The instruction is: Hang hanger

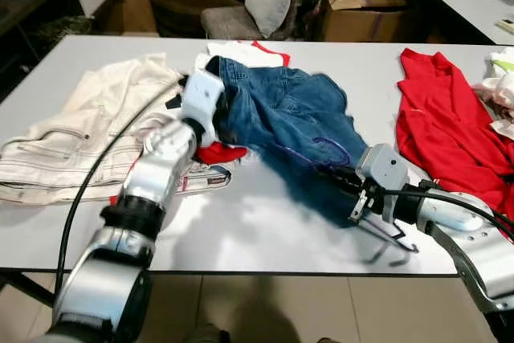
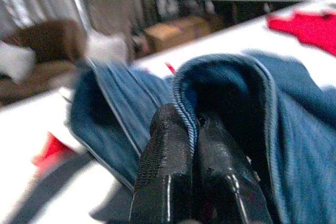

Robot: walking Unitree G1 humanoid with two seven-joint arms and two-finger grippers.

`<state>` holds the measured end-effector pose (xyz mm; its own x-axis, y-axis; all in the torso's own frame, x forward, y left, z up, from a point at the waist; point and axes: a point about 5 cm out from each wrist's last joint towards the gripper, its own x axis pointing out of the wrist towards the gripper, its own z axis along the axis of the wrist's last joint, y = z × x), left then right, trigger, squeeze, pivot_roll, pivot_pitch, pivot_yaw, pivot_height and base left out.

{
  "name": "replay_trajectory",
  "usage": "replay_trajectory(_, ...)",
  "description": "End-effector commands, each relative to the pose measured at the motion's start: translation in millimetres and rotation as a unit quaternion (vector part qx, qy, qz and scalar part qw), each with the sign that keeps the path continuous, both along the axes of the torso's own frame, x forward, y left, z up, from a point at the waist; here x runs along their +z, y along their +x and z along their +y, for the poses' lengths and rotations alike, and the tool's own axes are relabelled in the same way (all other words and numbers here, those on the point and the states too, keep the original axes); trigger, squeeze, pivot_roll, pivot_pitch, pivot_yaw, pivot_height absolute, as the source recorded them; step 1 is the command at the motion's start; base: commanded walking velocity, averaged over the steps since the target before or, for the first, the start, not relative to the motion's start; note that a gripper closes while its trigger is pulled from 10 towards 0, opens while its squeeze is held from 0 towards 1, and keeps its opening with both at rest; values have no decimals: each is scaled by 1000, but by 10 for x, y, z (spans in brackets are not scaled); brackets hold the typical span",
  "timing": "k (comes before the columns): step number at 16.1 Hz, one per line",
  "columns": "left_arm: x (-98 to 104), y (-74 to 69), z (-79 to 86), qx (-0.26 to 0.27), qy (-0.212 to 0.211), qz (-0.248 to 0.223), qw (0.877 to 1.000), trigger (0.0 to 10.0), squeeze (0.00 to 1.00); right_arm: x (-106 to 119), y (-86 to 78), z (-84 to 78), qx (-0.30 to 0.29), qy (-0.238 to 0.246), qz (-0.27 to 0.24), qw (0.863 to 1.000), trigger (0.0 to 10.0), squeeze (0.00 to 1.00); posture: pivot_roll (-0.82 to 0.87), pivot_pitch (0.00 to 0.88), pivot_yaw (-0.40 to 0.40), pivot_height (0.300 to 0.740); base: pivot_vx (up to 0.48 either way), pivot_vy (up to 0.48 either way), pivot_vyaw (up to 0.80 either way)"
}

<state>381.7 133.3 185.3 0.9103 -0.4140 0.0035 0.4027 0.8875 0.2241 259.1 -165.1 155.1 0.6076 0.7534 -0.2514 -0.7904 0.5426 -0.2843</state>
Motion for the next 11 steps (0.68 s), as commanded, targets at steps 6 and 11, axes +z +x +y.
replay_trajectory(6, 278, 239, 509, 165, 23, -40, 985, 10000, 0, 335, -300, -19, 82, 38, 17, 996, 10000, 0, -101, 0, 92, 740, 0, 0, 0)
replay_trajectory(11, -256, 102, 686, 96, 139, 73, 983, 10000, 0, 619, -382, -83, 64, 165, -2, 984, 10000, 0, -107, 0, 112, 740, 0, 0, 0)
